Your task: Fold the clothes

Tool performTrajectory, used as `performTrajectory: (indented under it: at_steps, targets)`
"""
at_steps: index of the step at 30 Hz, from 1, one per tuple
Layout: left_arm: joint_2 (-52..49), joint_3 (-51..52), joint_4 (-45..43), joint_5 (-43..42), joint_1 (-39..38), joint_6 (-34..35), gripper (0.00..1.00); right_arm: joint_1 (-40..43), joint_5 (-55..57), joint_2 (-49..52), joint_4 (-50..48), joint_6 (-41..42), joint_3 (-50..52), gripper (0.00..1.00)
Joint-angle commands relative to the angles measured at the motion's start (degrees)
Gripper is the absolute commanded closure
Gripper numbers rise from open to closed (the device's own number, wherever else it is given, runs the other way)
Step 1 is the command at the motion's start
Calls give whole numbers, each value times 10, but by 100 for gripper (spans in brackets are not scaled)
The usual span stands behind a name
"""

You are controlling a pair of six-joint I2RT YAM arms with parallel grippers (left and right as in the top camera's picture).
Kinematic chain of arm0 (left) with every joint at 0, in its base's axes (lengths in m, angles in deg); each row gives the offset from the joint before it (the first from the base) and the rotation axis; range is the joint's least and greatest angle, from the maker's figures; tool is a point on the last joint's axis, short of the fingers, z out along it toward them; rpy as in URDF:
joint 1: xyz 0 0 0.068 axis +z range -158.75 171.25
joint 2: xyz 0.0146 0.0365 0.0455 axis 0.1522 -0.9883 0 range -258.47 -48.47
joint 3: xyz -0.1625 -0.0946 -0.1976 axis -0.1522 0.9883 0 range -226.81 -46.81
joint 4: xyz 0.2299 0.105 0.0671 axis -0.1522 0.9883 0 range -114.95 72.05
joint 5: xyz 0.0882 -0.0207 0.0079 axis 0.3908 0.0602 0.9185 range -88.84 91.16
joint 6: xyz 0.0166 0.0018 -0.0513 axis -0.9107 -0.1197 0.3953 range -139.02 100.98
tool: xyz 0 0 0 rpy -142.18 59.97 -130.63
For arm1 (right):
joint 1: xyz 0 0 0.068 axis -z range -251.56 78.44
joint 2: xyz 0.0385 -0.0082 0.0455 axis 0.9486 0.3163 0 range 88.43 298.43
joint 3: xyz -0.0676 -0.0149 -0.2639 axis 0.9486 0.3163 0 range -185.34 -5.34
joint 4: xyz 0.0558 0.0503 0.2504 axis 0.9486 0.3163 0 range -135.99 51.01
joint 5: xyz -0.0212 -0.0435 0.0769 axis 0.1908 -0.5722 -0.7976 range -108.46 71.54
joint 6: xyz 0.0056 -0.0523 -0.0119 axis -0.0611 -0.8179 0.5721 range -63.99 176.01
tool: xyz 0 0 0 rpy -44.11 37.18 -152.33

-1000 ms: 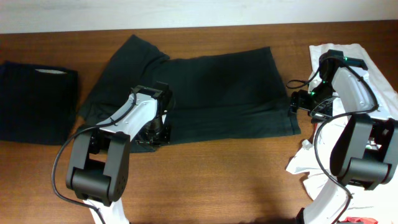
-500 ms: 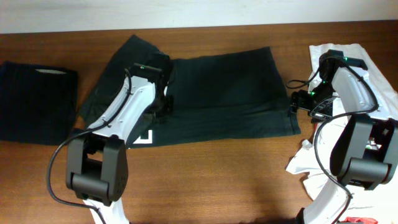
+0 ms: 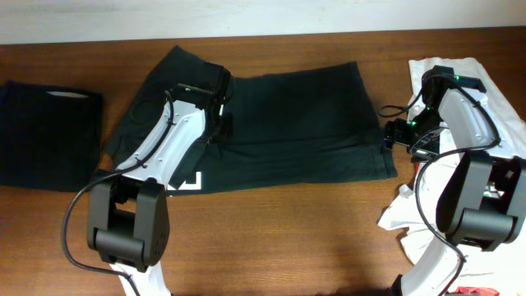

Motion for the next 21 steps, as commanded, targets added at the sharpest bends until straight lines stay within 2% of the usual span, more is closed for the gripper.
performTrajectory:
  at_steps: [1,2,3,6,10,13,15,17,19,21]
  targets:
    - [-5,-5,-16,10,5,1,73,-3,-5,4,-2,-4,3,20]
    - [-5,-5,-16,10,5,1,61,-3,-5,4,-2,-4,3,20]
    - [-5,-5,-14,11,5,1,58,-3,-5,4,-2,-4,3,20]
    - [-5,-5,10,31,11,1,58,-3,-5,4,-3,-4,3,20]
    - [-5,-5,52,57,52,73,60,-3,-5,4,-17,-4,3,20]
    - [-5,-5,64,19,92,104,73,-3,-5,4,-30,-4,3,20]
    - [-5,-1,64,-15,110,104,74,-3,-5,4,-38,-4,3,20]
    - [-5,12,53,-28,115,96,70,-3,-5,4,-45,-4,3,20]
    - [-5,22,37,-45,112,49,69,-3,-5,4,-47,-4,3,20]
    - [-5,24,33,-48,111,31,69,-3,-5,4,-51,-4,4,22]
